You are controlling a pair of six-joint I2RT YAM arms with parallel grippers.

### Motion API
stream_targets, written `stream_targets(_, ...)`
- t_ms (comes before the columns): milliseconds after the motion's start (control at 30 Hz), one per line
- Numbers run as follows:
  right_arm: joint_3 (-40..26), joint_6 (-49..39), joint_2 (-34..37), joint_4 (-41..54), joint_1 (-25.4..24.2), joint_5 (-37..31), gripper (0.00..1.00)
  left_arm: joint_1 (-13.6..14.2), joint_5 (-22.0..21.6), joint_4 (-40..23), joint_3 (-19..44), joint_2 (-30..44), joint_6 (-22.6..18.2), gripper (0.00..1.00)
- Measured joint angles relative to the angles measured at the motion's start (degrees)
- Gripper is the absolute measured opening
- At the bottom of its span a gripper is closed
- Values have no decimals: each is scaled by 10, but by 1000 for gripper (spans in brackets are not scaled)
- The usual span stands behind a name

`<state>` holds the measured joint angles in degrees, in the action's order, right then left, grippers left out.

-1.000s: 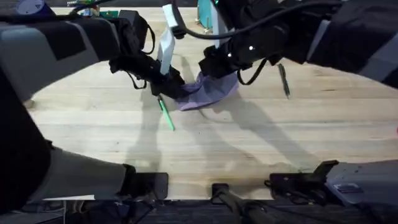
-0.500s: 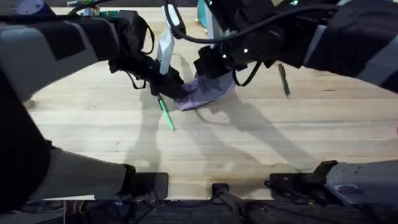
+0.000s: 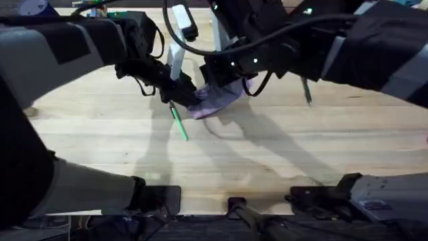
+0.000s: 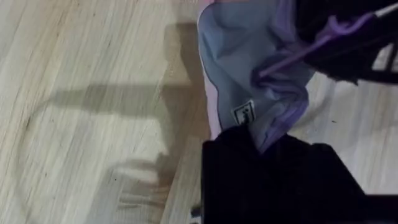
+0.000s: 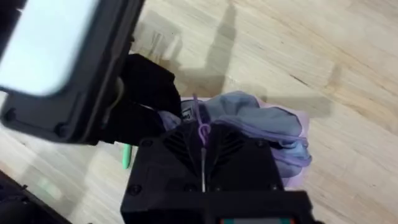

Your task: Unzip the bag, pick up the pens from the table one at a time and place them inside, then zip the bag closed.

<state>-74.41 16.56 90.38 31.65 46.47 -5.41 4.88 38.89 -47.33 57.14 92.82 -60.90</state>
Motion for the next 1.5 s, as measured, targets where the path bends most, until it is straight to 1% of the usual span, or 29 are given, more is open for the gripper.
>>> stream_targets(267,0,0,0,-9,17,-15,33,-2,-4,-3,0,-3,0,42)
stream_targets(600,0,-1,0,-4,18,-15,33,-2,-4,-3,0,-3,0,41)
stream_targets(633,-4,-1,0,9,18,-14,78,-1,-3,-3,0,-3,0,41)
stream_targets(733,-7,0,0,19,18,-2,291,1,-2,0,0,-3,0,41)
stream_targets(767,-7,0,0,23,17,3,344,3,-2,1,0,-3,0,41)
stream_targets(800,-7,-1,0,26,17,6,374,4,-2,2,0,-3,0,41)
stream_targets(867,-8,0,0,34,14,13,479,5,-2,3,0,-3,0,41)
stream_targets(900,-8,0,0,39,13,19,562,6,-1,4,-1,-3,0,41)
stream_targets(1000,-8,1,0,56,5,36,930,10,2,7,-1,-3,0,41)
stream_targets(1033,-8,2,0,65,2,40,979,10,3,8,-1,-3,0,41)
stream_targets(1100,-8,2,0,77,-10,50,994,12,5,9,-1,-3,0,41)
stream_targets(1300,-8,2,-2,111,-51,78,995,13,10,11,-1,-3,0,41)
stream_targets(1500,-10,2,-54,132,-101,109,995,13,15,14,-1,-3,0,41)
